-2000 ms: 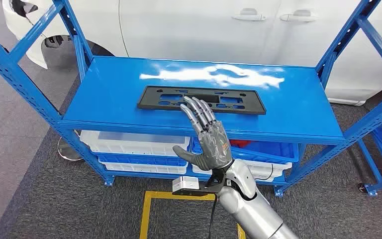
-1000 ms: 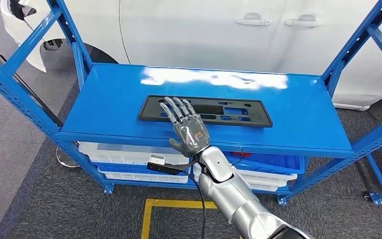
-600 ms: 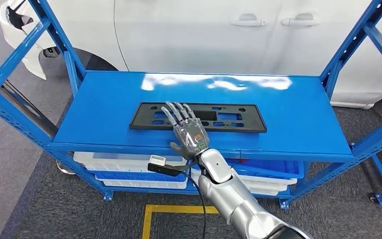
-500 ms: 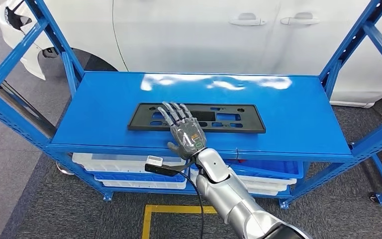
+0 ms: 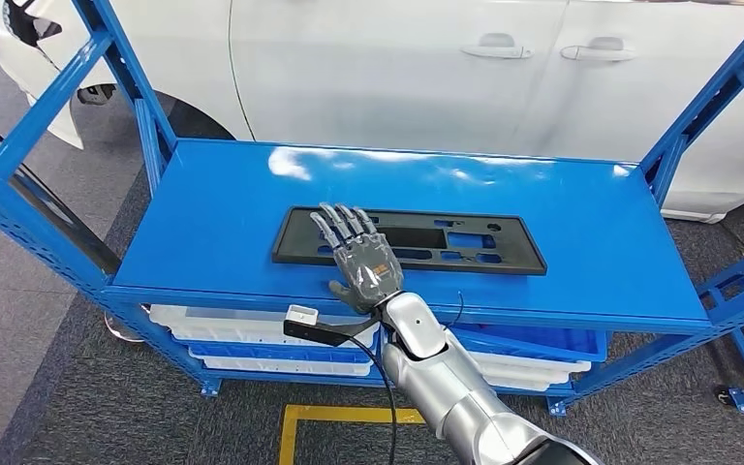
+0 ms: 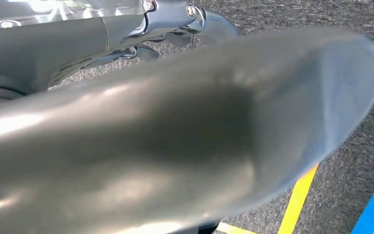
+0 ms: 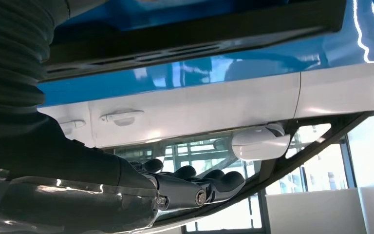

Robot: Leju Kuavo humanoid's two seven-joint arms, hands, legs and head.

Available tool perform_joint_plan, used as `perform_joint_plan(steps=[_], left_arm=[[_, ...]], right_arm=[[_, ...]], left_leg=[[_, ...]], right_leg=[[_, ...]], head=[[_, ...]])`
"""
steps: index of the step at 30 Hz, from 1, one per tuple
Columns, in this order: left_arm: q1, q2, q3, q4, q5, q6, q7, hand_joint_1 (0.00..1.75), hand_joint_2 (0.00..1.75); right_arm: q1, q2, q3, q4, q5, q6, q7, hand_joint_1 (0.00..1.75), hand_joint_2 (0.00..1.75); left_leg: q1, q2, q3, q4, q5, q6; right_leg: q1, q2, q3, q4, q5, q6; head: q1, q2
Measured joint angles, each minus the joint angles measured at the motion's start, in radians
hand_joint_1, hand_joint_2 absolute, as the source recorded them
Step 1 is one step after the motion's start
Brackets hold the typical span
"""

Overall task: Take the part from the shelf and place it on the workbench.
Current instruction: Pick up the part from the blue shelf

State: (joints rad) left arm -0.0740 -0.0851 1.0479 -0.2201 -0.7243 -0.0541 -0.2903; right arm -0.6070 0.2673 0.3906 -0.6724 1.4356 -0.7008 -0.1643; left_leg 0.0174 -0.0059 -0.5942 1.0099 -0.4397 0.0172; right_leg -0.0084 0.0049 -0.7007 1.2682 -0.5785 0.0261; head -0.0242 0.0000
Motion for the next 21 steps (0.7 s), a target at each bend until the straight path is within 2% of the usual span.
perform_joint_plan(steps=[1, 2, 3, 4, 5, 6, 8, 11, 13, 15, 16, 17, 18, 20, 21], left_arm=[[0.000, 0.000, 0.000, 0.000, -0.001, 0.000, 0.000, 0.00, 0.00], [0.001, 0.000, 0.000, 0.000, -0.001, 0.000, 0.000, 0.00, 0.00], [0.002, 0.000, 0.000, 0.000, -0.002, 0.000, 0.000, 0.00, 0.00], [0.002, 0.000, 0.000, 0.000, -0.003, 0.000, 0.000, 0.00, 0.00], [0.002, -0.001, 0.000, 0.001, -0.005, 0.000, 0.000, 0.00, 0.00], [0.001, -0.002, 0.000, 0.001, -0.006, 0.000, 0.000, 0.00, 0.00], [0.000, -0.003, 0.000, 0.002, -0.009, 0.000, 0.000, 0.00, 0.00], [-0.001, -0.001, 0.000, 0.002, -0.011, 0.001, 0.000, 0.00, 0.00], [-0.001, 0.001, 0.000, 0.002, -0.013, 0.000, 0.000, 0.00, 0.00], [0.001, 0.001, 0.000, 0.002, -0.016, 0.000, 0.000, 0.00, 0.00], [0.002, 0.001, 0.000, 0.002, -0.017, 0.001, 0.000, 0.00, 0.00], [0.003, 0.002, 0.000, 0.002, -0.019, 0.001, 0.000, 0.00, 0.00], [0.003, 0.003, 0.000, 0.002, -0.020, 0.001, -0.001, 0.00, 0.00], [0.003, 0.005, 0.000, 0.002, -0.021, 0.001, -0.001, 0.00, 0.00], [0.002, 0.006, 0.000, 0.002, -0.021, 0.000, -0.002, 0.00, 0.00]], right_arm=[[0.004, 0.000, -0.001, 0.002, 0.004, 0.000, 0.002, 0.00, 1.75], [0.007, 0.000, -0.002, 0.004, 0.008, 0.000, 0.004, 0.00, 1.75], [0.008, 0.000, -0.004, 0.005, 0.013, 0.000, 0.007, 0.00, 1.75], [0.008, 0.000, -0.006, 0.005, 0.017, 0.000, 0.011, 0.00, 1.75], [0.007, 0.000, -0.008, 0.006, 0.022, 0.000, 0.015, 0.00, 1.75], [0.006, 0.000, -0.010, 0.006, 0.028, 0.000, 0.020, 0.00, 1.75], [0.005, 0.000, -0.013, 0.008, 0.039, 0.000, 0.034, 0.00, 1.75], [0.003, -0.002, -0.015, 0.013, 0.061, 0.000, 0.060, 0.00, 1.75], [0.001, -0.002, -0.016, 0.016, 0.076, 0.000, 0.076, 0.00, 1.75], [0.000, -0.004, -0.015, 0.022, 0.089, 0.000, 0.094, 0.00, 1.75], [0.001, -0.006, -0.015, 0.026, 0.097, 0.000, 0.105, 0.00, 1.75], [0.001, -0.008, -0.015, 0.030, 0.105, 0.000, 0.117, 0.00, 1.75], [0.001, -0.010, -0.015, 0.034, 0.113, 0.000, 0.130, 0.00, 1.75], [-0.003, -0.015, -0.011, 0.040, 0.125, 0.000, 0.157, 0.00, 1.75], [-0.006, -0.018, -0.007, 0.044, 0.128, 0.000, 0.171, 0.00, 1.75]], left_leg=[[-0.002, 0.000, 0.003, 0.000, -0.003, 0.002], [-0.004, -0.001, 0.008, 0.001, -0.007, 0.003], [-0.007, -0.002, 0.014, 0.001, -0.011, 0.003], [-0.008, -0.002, 0.021, 0.000, -0.016, 0.002], [-0.011, -0.003, 0.027, 0.001, -0.021, 0.000], [-0.013, -0.003, 0.029, 0.001, -0.025, -0.003], [-0.012, -0.002, 0.031, 0.001, -0.031, -0.013], [-0.011, 0.000, 0.033, 0.012, -0.046, -0.029], [-0.007, 0.000, -0.006, 0.099, -0.090, -0.038], [-0.002, 0.001, -0.079, 0.231, -0.138, -0.048], [0.000, 0.001, -0.105, 0.271, -0.143, -0.051], [0.001, 0.001, -0.115, 0.275, -0.127, -0.053], [0.003, 0.001, -0.105, 0.238, -0.093, -0.054], [0.004, 0.003, -0.049, 0.104, -0.015, -0.053], [0.003, 0.003, -0.025, 0.050, 0.007, -0.048]], right_leg=[[0.000, 0.000, -0.026, 0.034, 0.002, -0.002], [0.001, 0.000, -0.033, 0.028, 0.024, -0.006], [0.004, 0.000, -0.020, -0.018, 0.064, -0.012], [0.007, 0.000, 0.006, -0.089, 0.111, -0.022], [0.012, 0.000, 0.034, -0.157, 0.145, -0.033], [0.016, -0.001, 0.055, -0.211, 0.165, -0.039], [0.022, 0.000, 0.071, -0.252, 0.166, -0.044], [0.014, 0.002, 0.087, -0.271, 0.164, -0.048], [0.008, 0.001, 0.102, -0.280, 0.162, -0.053], [0.007, 0.000, 0.109, -0.280, 0.155, -0.056], [0.007, 0.001, 0.113, -0.279, 0.151, -0.056], [0.007, 0.001, 0.117, -0.278, 0.146, -0.055], [0.006, 0.002, 0.123, -0.276, 0.141, -0.053], [0.006, 0.003, 0.135, -0.271, 0.128, -0.046], [0.008, 0.003, 0.138, -0.268, 0.122, -0.041]], head=[[0.000, 0.000], [0.000, 0.000], [0.000, 0.000], [0.000, 0.000], [0.000, 0.000], [-0.001, 0.000], [-0.001, 0.000], [-0.003, 0.000], [-0.005, 0.000], [-0.005, 0.000], [-0.006, 0.000], [-0.005, 0.000], [-0.006, 0.000], [-0.005, 0.000], [-0.005, 0.000]])
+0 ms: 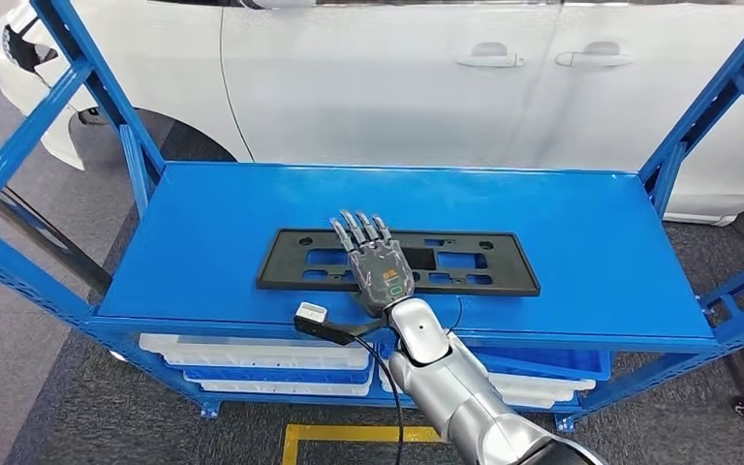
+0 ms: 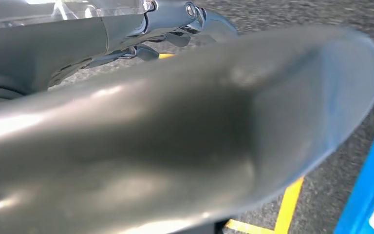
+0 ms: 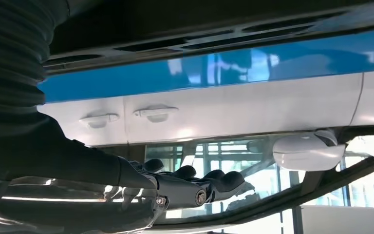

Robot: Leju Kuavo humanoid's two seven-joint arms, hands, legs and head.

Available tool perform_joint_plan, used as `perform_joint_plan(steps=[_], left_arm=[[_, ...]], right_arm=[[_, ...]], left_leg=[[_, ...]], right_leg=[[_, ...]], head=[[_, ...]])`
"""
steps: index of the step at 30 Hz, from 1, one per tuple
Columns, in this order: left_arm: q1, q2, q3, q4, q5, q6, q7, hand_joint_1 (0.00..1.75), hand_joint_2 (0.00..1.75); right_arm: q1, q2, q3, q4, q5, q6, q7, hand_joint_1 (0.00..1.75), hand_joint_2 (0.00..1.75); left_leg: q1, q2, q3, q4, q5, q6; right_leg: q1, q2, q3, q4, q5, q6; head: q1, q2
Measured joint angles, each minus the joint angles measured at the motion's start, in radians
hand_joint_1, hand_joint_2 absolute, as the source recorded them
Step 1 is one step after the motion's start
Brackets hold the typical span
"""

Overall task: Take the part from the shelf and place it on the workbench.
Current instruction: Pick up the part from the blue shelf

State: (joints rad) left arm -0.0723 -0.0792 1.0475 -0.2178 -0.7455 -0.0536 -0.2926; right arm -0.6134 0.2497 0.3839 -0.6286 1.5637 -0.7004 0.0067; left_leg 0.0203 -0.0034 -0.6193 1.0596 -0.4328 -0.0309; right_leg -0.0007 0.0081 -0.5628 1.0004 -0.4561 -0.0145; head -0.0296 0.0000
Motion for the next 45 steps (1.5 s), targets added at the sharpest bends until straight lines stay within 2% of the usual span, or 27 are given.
perform_joint_plan(steps=[2, 4, 6, 7, 9, 10, 11, 12, 14, 16, 18, 21, 22, 25, 26, 27, 29, 31, 33, 36, 37, 39, 40, 41, 42, 43, 45], left_arm=[[-0.001, 0.000, 0.000, 0.000, -0.002, 0.000, -0.002, 0.00, 0.00], [-0.001, 0.000, 0.000, 0.000, -0.006, 0.000, -0.004, 0.00, 0.00], [-0.001, 0.000, 0.000, 0.000, -0.008, 0.000, -0.005, 0.00, 0.00], [-0.002, 0.001, 0.001, 0.000, -0.008, 0.000, -0.005, 0.00, 0.00], [-0.003, 0.002, 0.001, 0.000, -0.008, 0.000, -0.007, 0.00, 0.00], [-0.003, 0.003, 0.002, 0.000, -0.008, 0.000, -0.009, 0.00, 0.00], [-0.002, 0.004, 0.002, 0.000, -0.008, 0.000, -0.011, 0.00, 0.00], [-0.002, 0.004, 0.002, 0.000, -0.008, 0.000, -0.013, 0.00, 0.00], [-0.002, 0.005, 0.004, 0.000, -0.008, 0.000, -0.017, 0.00, 0.00], [-0.003, 0.005, 0.006, 0.000, -0.008, 0.000, -0.018, 0.00, 0.00], [-0.003, 0.006, 0.010, 0.000, -0.007, 0.000, -0.020, 0.00, 0.00], [-0.003, 0.009, 0.018, 0.000, -0.003, 0.000, -0.029, 0.00, 0.00], [-0.004, 0.010, 0.021, 0.000, -0.001, 0.000, -0.032, 0.00, 0.00], [-0.002, 0.010, 0.026, 0.000, 0.000, -0.001, -0.035, 0.00, 0.00], [-0.001, 0.010, 0.027, 0.000, 0.001, -0.001, -0.037, 0.00, 0.00], [-0.001, 0.010, 0.027, 0.000, 0.001, -0.002, -0.040, 0.00, 0.00], [-0.002, 0.012, 0.028, 0.000, 0.002, -0.006, -0.056, 0.00, 0.00], [-0.002, 0.013, 0.029, 0.000, 0.003, -0.011, -0.087, 0.00, 0.87], [-0.002, 0.015, 0.029, 0.000, 0.003, -0.013, -0.131, 0.00, 1.75], [-0.002, 0.015, 0.029, 0.000, 0.002, -0.013, -0.177, 0.00, 1.75], [-0.003, 0.015, 0.030, 0.000, 0.002, -0.012, -0.183, 0.00, 1.75], [-0.004, 0.016, 0.031, 0.000, 0.002, -0.009, -0.186, 0.00, 1.75], [-0.004, 0.016, 0.032, 0.000, 0.002, -0.008, -0.187, 0.00, 1.75], [-0.004, 0.016, 0.033, 0.000, 0.002, -0.008, -0.187, 0.00, 1.75], [-0.004, 0.015, 0.033, 0.000, 0.002, -0.007, -0.187, 0.00, 1.75], [-0.003, 0.015, 0.033, 0.000, 0.002, -0.007, -0.187, 0.00, 1.75], [-0.003, 0.015, 0.034, 0.000, 0.003, -0.007, -0.187, 0.00, 1.75]], right_arm=[[-0.009, -0.008, 0.018, 0.009, 0.002, 0.000, 0.040, 0.04, 1.75], [-0.018, -0.020, 0.044, 0.018, 0.001, 0.000, 0.087, 0.88, 1.75], [-0.035, -0.034, 0.075, 0.034, 0.001, 0.000, 0.132, 1.71, 1.75], [-0.044, -0.042, 0.090, 0.044, 0.000, 0.000, 0.149, 1.75, 1.75], [-0.055, -0.058, 0.114, 0.066, -0.002, 0.000, 0.170, 1.75, 1.75], [-0.057, -0.065, 0.124, 0.075, -0.005, 0.000, 0.175, 1.75, 1.75], [-0.058, -0.072, 0.132, 0.084, -0.010, 0.000, 0.179, 1.75, 1.75], [-0.061, -0.078, 0.139, 0.092, -0.014, 0.000, 0.181, 1.75, 1.75], [-0.069, -0.086, 0.144, 0.103, -0.020, 0.000, 0.179, 1.75, 1.75], [-0.078, -0.091, 0.145, 0.109, -0.021, 0.000, 0.175, 1.75, 1.75], [-0.082, -0.094, 0.146, 0.115, -0.017, 0.000, 0.171, 1.75, 1.75], [-0.087, -0.096, 0.146, 0.120, -0.006, -0.001, 0.170, 1.75, 1.75], [-0.089, -0.096, 0.146, 0.122, -0.003, -0.001, 0.171, 1.75, 1.75], [-0.091, -0.096, 0.146, 0.129, 0.001, 0.000, 0.171, 1.75, 1.75], [-0.091, -0.096, 0.146, 0.132, 0.001, 0.000, 0.171, 1.75, 1.75], [-0.092, -0.096, 0.146, 0.134, 0.002, 0.000, 0.170, 1.75, 1.75], [-0.094, -0.096, 0.146, 0.136, 0.002, 0.000, 0.166, 1.75, 1.75], [-0.095, -0.096, 0.143, 0.134, 0.002, 0.000, 0.158, 1.75, 1.75], [-0.092, -0.096, 0.135, 0.123, 0.002, -0.001, 0.141, 1.75, 1.75], [-0.079, -0.096, 0.113, 0.072, -0.004, -0.001, 0.096, 1.75, 1.75], [-0.073, -0.096, 0.102, 0.043, -0.010, -0.001, 0.075, 1.75, 1.75], [-0.056, -0.096, 0.079, -0.024, -0.029, -0.001, 0.029, 1.75, 1.75], [-0.046, -0.095, 0.068, -0.057, -0.038, -0.001, 0.010, 1.75, 1.75], [-0.037, -0.095, 0.059, -0.084, -0.043, -0.001, -0.002, 1.75, 1.75], [-0.030, -0.095, 0.051, -0.108, -0.047, -0.001, -0.010, 1.75, 1.75], [-0.025, -0.095, 0.045, -0.130, -0.052, -0.001, -0.018, 1.75, 1.75], [-0.016, -0.090, 0.027, -0.176, -0.096, -0.001, -0.075, 1.75, 1.75]], left_leg=[[-0.004, -0.001, 0.018, -0.042, 0.004, 0.013], [-0.003, -0.002, 0.019, -0.048, 0.005, 0.026], [0.000, -0.002, 0.023, -0.054, 0.007, 0.039], [0.000, -0.002, 0.025, -0.056, 0.006, 0.043], [-0.001, -0.002, 0.026, -0.056, 0.004, 0.050], [-0.002, -0.002, 0.026, -0.055, 0.003, 0.051], [-0.002, -0.003, 0.027, -0.055, 0.001, 0.051], [-0.002, -0.003, 0.029, -0.054, 0.000, 0.050], [-0.002, -0.005, 0.034, -0.054, -0.005, 0.045], [-0.006, -0.005, 0.036, -0.051, -0.010, 0.037], [-0.008, -0.004, 0.037, -0.052, -0.013, 0.027], [-0.007, -0.003, 0.030, -0.027, -0.035, 0.010], [-0.006, -0.002, 0.013, 0.014, -0.059, 0.006], [-0.003, -0.002, -0.079, 0.203, -0.138, -0.004], [-0.003, -0.002, -0.094, 0.230, -0.138, -0.006], [-0.003, -0.002, -0.090, 0.216, -0.117, -0.006], [-0.003, -0.002, -0.035, 0.090, -0.045, -0.001], [-0.006, -0.002, 0.018, -0.024, -0.005, 0.009], [-0.010, -0.003, 0.028, -0.048, -0.006, 0.020], [-0.005, -0.002, 0.030, -0.056, -0.001, 0.037], [-0.003, -0.002, 0.031, -0.059, 0.001, 0.043], [-0.003, -0.001, 0.031, -0.060, 0.000, 0.049], [-0.003, -0.002, 0.032, -0.059, -0.001, 0.051], [-0.003, -0.002, 0.032, -0.058, -0.002, 0.051], [-0.003, -0.003, 0.033, -0.057, -0.003, 0.051], [-0.003, -0.004, 0.035, -0.056, -0.005, 0.049], [-0.005, -0.007, 0.037, -0.051, -0.012, 0.042]], right_leg=[[0.003, 0.001, 0.001, 0.002, -0.005, 0.010], [0.002, 0.000, 0.001, 0.002, -0.008, 0.020], [0.000, -0.001, -0.017, 0.044, -0.034, 0.029], [-0.002, -0.002, -0.043, 0.095, -0.060, 0.033], [-0.004, -0.003, -0.119, 0.236, -0.114, 0.038], [-0.005, -0.003, -0.150, 0.288, -0.124, 0.040], [-0.006, -0.003, -0.166, 0.304, -0.115, 0.040], [-0.006, -0.003, -0.162, 0.278, -0.087, 0.038], [-0.004, -0.003, -0.105, 0.138, -0.007, 0.028], [0.001, -0.004, -0.058, 0.028, 0.034, 0.020], [0.005, -0.003, -0.050, 0.007, 0.034, 0.015], [-0.003, -0.004, -0.041, -0.004, 0.037, 0.000], [-0.005, -0.004, -0.038, -0.007, 0.037, -0.004], [-0.002, -0.005, -0.035, -0.006, 0.033, -0.010], [-0.002, -0.005, -0.034, -0.005, 0.032, -0.011], [-0.002, -0.005, -0.033, -0.004, 0.030, -0.010], [-0.002, -0.005, -0.026, -0.001, 0.024, -0.006], [0.002, -0.004, -0.025, 0.004, 0.019, 0.001], [0.004, -0.003, -0.028, 0.005, 0.019, 0.009], [0.004, -0.003, -0.038, 0.026, 0.002, 0.024], [0.003, -0.003, -0.056, 0.064, -0.022, 0.028], [-0.002, -0.004, -0.120, 0.196, -0.085, 0.036], [-0.005, -0.004, -0.152, 0.260, -0.107, 0.038], [-0.008, -0.004, -0.172, 0.297, -0.111, 0.040], [-0.010, -0.004, -0.174, 0.294, -0.095, 0.041], [-0.012, -0.005, -0.155, 0.249, -0.062, 0.040], [-0.012, -0.006, -0.091, 0.108, 0.007, 0.034]], head=[[0.002, 0.000], [0.003, 0.000], [0.006, 0.000], [0.007, 0.000], [0.008, 0.000], [0.008, 0.000], [0.008, 0.000], [0.008, 0.000], [0.008, 0.000], [0.008, 0.000], [0.007, 0.000], [0.006, 0.000], [0.006, 0.000], [0.005, 0.000], [0.005, 0.000], [0.004, 0.000], [0.004, 0.000], [0.005, 0.000], [0.006, 0.000], [0.008, 0.000], [0.009, 0.000], [0.012, 0.000], [0.012, 0.000], [0.012, 0.000], [0.012, 0.000], [0.012, 0.000], [0.012, 0.000]])
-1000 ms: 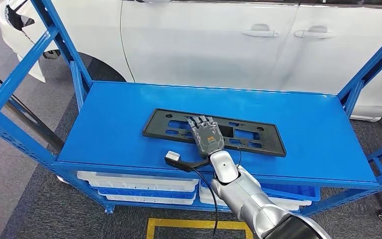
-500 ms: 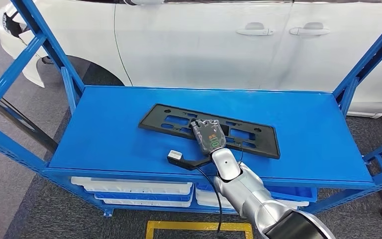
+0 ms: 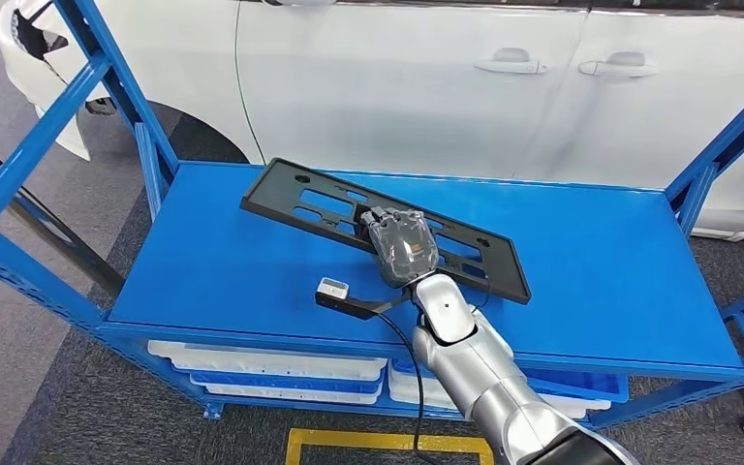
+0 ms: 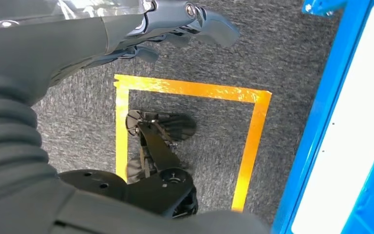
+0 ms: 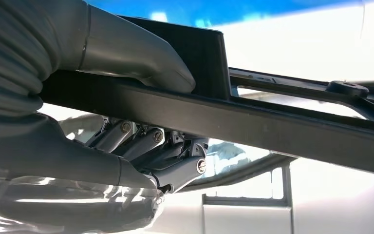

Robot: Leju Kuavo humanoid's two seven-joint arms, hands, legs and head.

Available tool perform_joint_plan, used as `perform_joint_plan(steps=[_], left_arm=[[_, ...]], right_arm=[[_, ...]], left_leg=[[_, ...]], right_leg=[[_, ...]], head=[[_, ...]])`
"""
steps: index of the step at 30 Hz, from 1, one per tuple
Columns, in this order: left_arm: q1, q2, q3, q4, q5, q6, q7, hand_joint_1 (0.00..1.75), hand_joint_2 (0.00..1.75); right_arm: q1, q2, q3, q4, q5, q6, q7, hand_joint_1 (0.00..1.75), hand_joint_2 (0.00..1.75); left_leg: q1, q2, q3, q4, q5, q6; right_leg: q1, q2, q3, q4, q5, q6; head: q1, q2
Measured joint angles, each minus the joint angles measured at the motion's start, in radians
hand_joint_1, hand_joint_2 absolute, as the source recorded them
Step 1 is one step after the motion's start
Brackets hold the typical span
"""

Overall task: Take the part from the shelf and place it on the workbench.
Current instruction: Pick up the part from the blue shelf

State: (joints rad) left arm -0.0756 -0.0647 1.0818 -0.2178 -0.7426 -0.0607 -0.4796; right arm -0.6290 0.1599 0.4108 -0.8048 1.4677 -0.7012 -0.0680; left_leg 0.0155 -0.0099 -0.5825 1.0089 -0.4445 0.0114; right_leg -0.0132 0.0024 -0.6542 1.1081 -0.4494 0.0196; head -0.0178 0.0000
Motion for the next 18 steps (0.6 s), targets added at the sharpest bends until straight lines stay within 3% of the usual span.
perform_joint_plan(steps=[1, 3, 6, 7, 9, 11, 12, 13, 15, 16, 18], left_arm=[[0.000, 0.000, 0.002, 0.000, 0.003, -0.001, -0.002, 0.00, 1.75], [0.000, 0.000, 0.011, 0.000, 0.011, -0.004, -0.018, 0.00, 1.75], [-0.001, -0.001, 0.028, 0.000, 0.034, -0.009, -0.049, 0.00, 1.75], [-0.001, -0.002, 0.036, 0.000, 0.045, -0.013, -0.051, 0.00, 1.75], [0.001, -0.004, 0.054, 0.000, 0.063, -0.023, -0.045, 0.00, 1.75], [0.002, -0.006, 0.069, 0.000, 0.073, -0.030, -0.040, 0.00, 1.75], [0.001, -0.006, 0.075, 0.000, 0.075, -0.031, -0.039, 0.00, 1.75], [0.001, -0.006, 0.079, 0.000, 0.077, -0.032, -0.039, 0.00, 1.75], [0.000, -0.006, 0.089, 0.000, 0.083, -0.039, -0.037, 0.00, 1.75], [0.000, -0.006, 0.093, 0.000, 0.086, -0.044, -0.035, 0.00, 1.75], [-0.002, -0.008, 0.098, 0.000, 0.086, -0.044, -0.019, 0.00, 1.75]], right_arm=[[0.010, 0.007, -0.017, -0.032, -0.050, 0.000, -0.063, 1.75, 1.75], [0.041, 0.029, -0.064, -0.118, -0.237, 0.005, -0.239, 1.75, 1.75], [0.094, 0.041, -0.084, -0.314, -0.732, 0.083, -0.422, 1.75, 1.75], [0.111, 0.035, -0.074, -0.398, -0.931, 0.142, -0.452, 1.75, 1.75], [0.146, 0.017, -0.052, -0.557, -1.266, 0.271, -0.495, 1.75, 1.75], [0.176, 0.001, -0.029, -0.677, -1.431, 0.343, -0.515, 1.75, 1.75], [0.187, -0.005, -0.021, -0.720, -1.445, 0.356, -0.519, 1.75, 1.75], [0.197, -0.010, -0.015, -0.753, -1.437, 0.366, -0.520, 1.75, 1.75], [0.207, -0.022, -0.005, -0.799, -1.443, 0.426, -0.524, 1.75, 1.75], [0.212, -0.028, 0.001, -0.817, -1.477, 0.484, -0.535, 1.75, 1.75], [0.233, -0.041, 0.012, -0.860, -1.561, 0.628, -0.572, 1.75, 1.75]], left_leg=[[-0.002, 0.000, -0.001, 0.002, -0.003, -0.005], [-0.004, 0.001, -0.003, 0.004, -0.007, -0.016], [-0.001, 0.003, -0.004, 0.016, -0.021, -0.032], [0.000, 0.005, -0.015, 0.046, -0.041, -0.036], [0.002, 0.006, -0.064, 0.162, -0.104, -0.042], [0.004, 0.006, -0.116, 0.275, -0.142, -0.047], [0.005, 0.006, -0.122, 0.285, -0.132, -0.048], [0.006, 0.007, -0.109, 0.254, -0.104, -0.047], [0.006, 0.006, -0.048, 0.121, -0.032, -0.043], [0.005, 0.006, -0.021, 0.061, -0.013, -0.038], [0.000, 0.003, 0.000, 0.014, -0.008, -0.028]], right_leg=[[0.002, 0.000, 0.023, -0.053, 0.018, -0.004], [0.006, 0.001, 0.036, -0.088, 0.018, -0.010], [0.004, 0.000, 0.043, -0.098, 0.018, -0.025], [0.002, -0.003, 0.047, -0.102, 0.018, -0.031], [0.002, -0.005, 0.053, -0.105, 0.015, -0.039], [0.003, -0.003, 0.056, -0.104, 0.013, -0.042], [0.003, -0.001, 0.059, -0.104, 0.011, -0.041], [0.003, 0.001, 0.063, -0.103, 0.008, -0.040], [0.003, 0.004, 0.072, -0.101, 0.002, -0.034], [0.005, 0.005, 0.073, -0.099, -0.001, -0.030], [0.008, 0.005, 0.072, -0.097, -0.002, -0.019]], head=[[0.000, 0.000], [-0.001, 0.000], [-0.002, 0.000], [-0.003, 0.000], [-0.006, 0.000], [-0.006, 0.000], [-0.006, 0.000], [-0.007, 0.000], [-0.006, 0.000], [-0.006, 0.000], [-0.005, 0.000]])
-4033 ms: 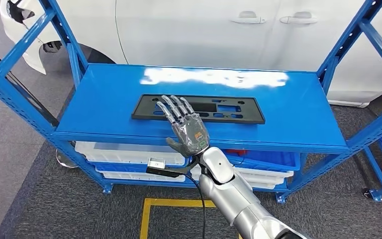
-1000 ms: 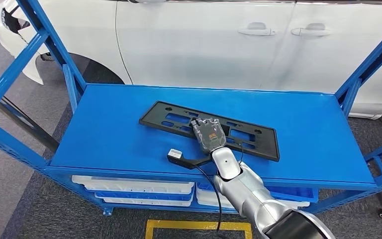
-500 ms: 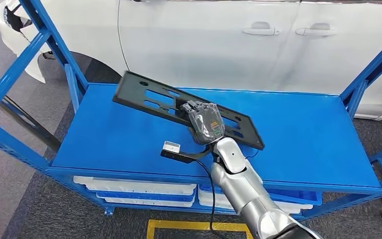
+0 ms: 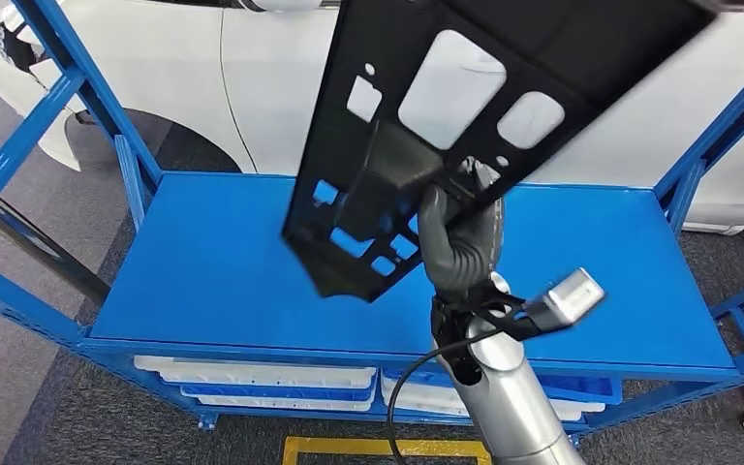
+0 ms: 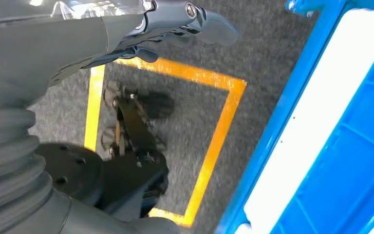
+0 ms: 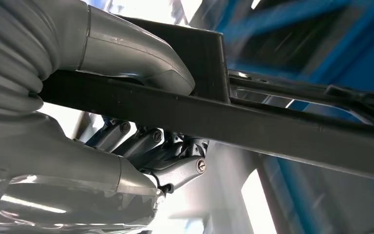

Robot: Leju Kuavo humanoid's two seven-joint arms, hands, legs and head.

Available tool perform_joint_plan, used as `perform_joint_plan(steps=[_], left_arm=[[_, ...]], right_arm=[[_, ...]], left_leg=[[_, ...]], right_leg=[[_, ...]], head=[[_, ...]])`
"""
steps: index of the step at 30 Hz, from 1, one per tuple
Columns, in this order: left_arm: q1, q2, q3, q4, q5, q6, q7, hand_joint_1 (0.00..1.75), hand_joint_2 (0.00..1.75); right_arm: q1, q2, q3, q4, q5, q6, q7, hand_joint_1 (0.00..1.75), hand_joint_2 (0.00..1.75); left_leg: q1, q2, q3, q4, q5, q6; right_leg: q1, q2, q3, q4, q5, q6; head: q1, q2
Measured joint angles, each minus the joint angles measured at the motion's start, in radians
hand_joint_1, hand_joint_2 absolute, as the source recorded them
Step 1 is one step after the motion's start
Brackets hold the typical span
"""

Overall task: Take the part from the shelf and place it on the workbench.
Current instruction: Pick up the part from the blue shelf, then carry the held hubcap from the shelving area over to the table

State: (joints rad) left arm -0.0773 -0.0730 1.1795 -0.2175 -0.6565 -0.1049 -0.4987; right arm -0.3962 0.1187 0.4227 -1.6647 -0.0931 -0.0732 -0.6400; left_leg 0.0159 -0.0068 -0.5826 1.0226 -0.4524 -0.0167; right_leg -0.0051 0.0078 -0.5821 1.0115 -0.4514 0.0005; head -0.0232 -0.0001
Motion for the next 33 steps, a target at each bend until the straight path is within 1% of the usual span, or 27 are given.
perform_joint_plan(steps=[2, 3, 4, 5, 7, 8, 9, 10, 11, 12, 13, 14, 15, 16, 18, 19, 20, 22, 23, 24, 25, 26, 28, 29, 30, 31, 33], left_arm=[[0.002, -0.005, 0.003, 0.000, -0.002, 0.019, 0.029, 0.00, 1.75], [0.003, -0.008, 0.006, 0.000, -0.004, 0.032, 0.045, 0.00, 1.75], [0.003, -0.012, 0.009, 0.000, -0.005, 0.044, 0.060, 0.00, 1.75], [0.003, -0.014, 0.013, 0.000, -0.005, 0.054, 0.074, 0.00, 1.75], [0.002, -0.018, 0.018, 0.000, -0.006, 0.069, 0.095, 0.00, 1.75], [0.003, -0.021, 0.020, 0.000, -0.006, 0.074, 0.103, 0.00, 1.75], [0.004, -0.023, 0.021, 0.000, -0.006, 0.080, 0.110, 0.00, 1.75], [0.005, -0.026, 0.022, 0.000, -0.006, 0.087, 0.117, 0.00, 1.75], [0.006, -0.029, 0.023, 0.000, -0.008, 0.095, 0.124, 0.00, 1.75], [0.006, -0.032, 0.024, 0.000, -0.010, 0.104, 0.131, 0.00, 1.75], [0.007, -0.036, 0.024, 0.000, -0.014, 0.110, 0.136, 0.00, 1.75], [0.007, -0.039, 0.024, 0.000, -0.019, 0.114, 0.139, 0.00, 1.75], [0.008, -0.042, 0.024, 0.000, -0.025, 0.116, 0.142, 0.00, 1.75], [0.008, -0.043, 0.024, 0.000, -0.032, 0.116, 0.144, 0.00, 1.75], [0.011, -0.044, 0.023, 0.000, -0.047, 0.115, 0.147, 0.00, 1.75], [0.012, -0.044, 0.023, 0.000, -0.054, 0.114, 0.148, 0.00, 1.75], [0.013, -0.043, 0.022, 0.000, -0.058, 0.114, 0.148, 0.00, 1.75], [0.013, -0.040, 0.021, 0.000, -0.064, 0.118, 0.147, 0.00, 1.75], [0.013, -0.039, 0.020, 0.000, -0.066, 0.120, 0.147, 0.00, 1.75], [0.013, -0.036, 0.020, 0.000, -0.067, 0.123, 0.147, 0.00, 1.75], [0.013, -0.033, 0.020, 0.000, -0.069, 0.125, 0.147, 0.00, 1.75], [0.013, -0.028, 0.020, 0.000, -0.071, 0.125, 0.149, 0.00, 1.75], [0.011, -0.019, 0.019, 0.000, -0.077, 0.126, 0.158, 0.00, 1.75], [0.010, -0.015, 0.018, 0.000, -0.080, 0.126, 0.163, 0.00, 1.75], [0.009, -0.012, 0.017, 0.000, -0.082, 0.127, 0.169, 0.00, 1.75], [0.010, -0.010, 0.017, 0.000, -0.082, 0.129, 0.173, 0.00, 1.75], [0.012, -0.007, 0.017, 0.000, -0.081, 0.134, 0.177, 0.00, 1.75]], right_arm=[[0.029, -0.009, 0.016, -0.051, -0.055, 0.123, -0.030, 1.75, 1.75], [0.041, -0.014, 0.024, -0.072, -0.067, 0.165, -0.037, 1.75, 1.75], [0.051, -0.019, 0.033, -0.090, -0.071, 0.196, -0.041, 1.75, 1.75], [0.060, -0.024, 0.041, -0.104, -0.070, 0.215, -0.044, 1.75, 1.75], [0.080, -0.034, 0.053, -0.120, -0.068, 0.239, -0.046, 1.75, 1.75], [0.089, -0.039, 0.057, -0.124, -0.068, 0.247, -0.046, 1.75, 1.75], [0.097, -0.042, 0.060, -0.128, -0.068, 0.256, -0.046, 1.75, 1.75], [0.102, -0.045, 0.064, -0.133, -0.066, 0.266, -0.046, 1.75, 1.75], [0.104, -0.046, 0.066, -0.138, -0.062, 0.278, -0.046, 1.75, 1.75], [0.106, -0.047, 0.070, -0.146, -0.055, 0.293, -0.046, 1.75, 1.75], [0.108, -0.047, 0.073, -0.156, -0.046, 0.307, -0.046, 1.75, 1.75], [0.111, -0.047, 0.078, -0.167, -0.037, 0.322, -0.046, 1.75, 1.75], [0.116, -0.047, 0.082, -0.178, -0.028, 0.335, -0.046, 1.75, 1.75], [0.123, -0.047, 0.087, -0.187, -0.017, 0.346, -0.046, 1.75, 1.75], [0.136, -0.047, 0.095, -0.196, 0.004, 0.361, -0.046, 1.75, 1.75], [0.141, -0.047, 0.099, -0.197, 0.011, 0.364, -0.046, 1.75, 1.75], [0.143, -0.047, 0.102, -0.198, 0.013, 0.365, -0.046, 1.75, 1.75], [0.145, -0.047, 0.105, -0.197, 0.008, 0.368, -0.046, 1.75, 1.75], [0.146, -0.048, 0.104, -0.196, 0.005, 0.370, -0.046, 1.75, 1.75], [0.147, -0.048, 0.103, -0.195, 0.002, 0.372, -0.046, 1.75, 1.75], [0.150, -0.048, 0.100, -0.195, 0.000, 0.374, -0.046, 1.75, 1.75], [0.152, -0.048, 0.097, -0.195, -0.001, 0.376, -0.046, 1.75, 1.75], [0.157, -0.048, 0.088, -0.197, -0.008, 0.378, -0.046, 1.75, 1.75], [0.160, -0.048, 0.082, -0.200, -0.014, 0.378, -0.046, 1.75, 1.75], [0.163, -0.048, 0.077, -0.203, -0.018, 0.377, -0.046, 1.75, 1.75], [0.166, -0.048, 0.072, -0.206, -0.020, 0.372, -0.046, 1.75, 1.75], [0.171, -0.050, 0.068, -0.207, -0.015, 0.352, -0.046, 1.75, 1.75]], left_leg=[[0.000, -0.001, 0.000, -0.005, 0.003, 0.012], [0.002, 0.000, 0.001, -0.008, 0.007, 0.019], [0.004, 0.001, 0.001, -0.012, 0.011, 0.025], [0.005, 0.002, 0.001, -0.016, 0.014, 0.031], [0.003, 0.003, -0.005, -0.016, 0.018, 0.037], [0.002, 0.003, -0.008, -0.015, 0.020, 0.038], [0.001, 0.003, -0.012, -0.013, 0.022, 0.039], [0.000, 0.003, -0.016, -0.011, 0.023, 0.038], [0.000, 0.003, -0.019, -0.008, 0.025, 0.037], [0.000, 0.002, -0.022, -0.006, 0.027, 0.035], [-0.002, 0.002, -0.024, -0.003, 0.029, 0.032], [-0.004, 0.001, -0.026, -0.002, 0.031, 0.028], [-0.005, 0.001, -0.028, -0.001, 0.035, 0.023], [-0.005, 0.001, -0.029, -0.003, 0.039, 0.017], [-0.005, 0.001, -0.033, -0.002, 0.039, 0.005], [-0.004, 0.001, -0.039, 0.012, 0.022, 0.000], [-0.004, 0.001, -0.052, 0.047, -0.010, -0.004], [-0.001, 0.002, -0.092, 0.169, -0.099, -0.011], [0.000, 0.002, -0.108, 0.229, -0.132, -0.014], [0.000, 0.002, -0.109, 0.262, -0.148, -0.016], [0.001, 0.002, -0.091, 0.255, -0.145, -0.017], [0.002, 0.002, -0.051, 0.207, -0.127, -0.017], [0.001, 0.001, 0.047, 0.061, -0.087, -0.012], [-0.001, 0.000, 0.078, 0.008, -0.074, -0.006], [-0.003, -0.001, 0.090, -0.018, -0.070, 0.001], [-0.007, -0.002, 0.088, -0.022, -0.067, 0.008], [-0.006, 0.000, 0.077, -0.024, -0.050, 0.022]], right_leg=[[0.000, -0.001, -0.001, 0.001, 0.000, 0.010], [-0.001, -0.001, -0.003, 0.007, -0.008, 0.015], [-0.001, -0.001, -0.012, 0.030, -0.027, 0.019], [-0.002, -0.002, -0.030, 0.074, -0.056, 0.023], [-0.002, -0.002, -0.086, 0.206, -0.126, 0.029], [-0.003, -0.002, -0.108, 0.261, -0.147, 0.031], [-0.003, -0.002, -0.115, 0.285, -0.150, 0.032], [-0.003, -0.002, -0.102, 0.266, -0.134, 0.030], [-0.002, -0.002, -0.069, 0.211, -0.105, 0.027], [-0.002, -0.002, -0.026, 0.136, -0.077, 0.022], [0.001, -0.003, 0.011, 0.069, -0.055, 0.018], [0.003, -0.003, 0.035, 0.024, -0.041, 0.013], [0.006, -0.002, 0.044, 0.002, -0.037, 0.009], [0.009, -0.002, 0.042, 0.000, -0.034, 0.005], [0.005, -0.004, 0.037, -0.006, -0.020, -0.005], [0.002, -0.006, 0.033, -0.011, -0.011, -0.012], [-0.001, -0.008, 0.026, -0.015, -0.002, -0.017], [0.000, -0.011, 0.007, -0.015, 0.013, -0.024], [0.000, -0.011, -0.004, -0.015, 0.021, -0.024], [0.001, -0.012, -0.015, -0.013, 0.029, -0.023], [0.001, -0.012, -0.026, -0.012, 0.036, -0.022], [0.000, -0.012, -0.036, -0.010, 0.043, -0.019], [0.001, -0.011, -0.051, -0.004, 0.055, -0.011], [0.002, -0.011, -0.057, -0.001, 0.061, -0.005], [0.002, -0.012, -0.060, 0.000, 0.067, 0.001], [0.002, -0.012, -0.061, -0.001, 0.073, 0.008], [-0.001, -0.010, -0.066, -0.002, 0.082, 0.019]], head=[[0.001, 0.000], [0.001, 0.000], [0.003, 0.000], [0.004, 0.000], [0.006, 0.000], [0.006, 0.000], [0.006, 0.000], [0.006, 0.000], [0.006, 0.000], [0.007, 0.000], [0.006, 0.000], [0.006, 0.000], [0.006, 0.000], [0.006, 0.000], [0.005, 0.000], [0.004, 0.000], [0.003, 0.000], [0.001, 0.000], [0.001, 0.000], [0.002, 0.000], [0.001, 0.000], [0.001, 0.000], [0.001, 0.000], [0.002, 0.000], [0.003, 0.000], [0.004, 0.000], [0.004, 0.000]])
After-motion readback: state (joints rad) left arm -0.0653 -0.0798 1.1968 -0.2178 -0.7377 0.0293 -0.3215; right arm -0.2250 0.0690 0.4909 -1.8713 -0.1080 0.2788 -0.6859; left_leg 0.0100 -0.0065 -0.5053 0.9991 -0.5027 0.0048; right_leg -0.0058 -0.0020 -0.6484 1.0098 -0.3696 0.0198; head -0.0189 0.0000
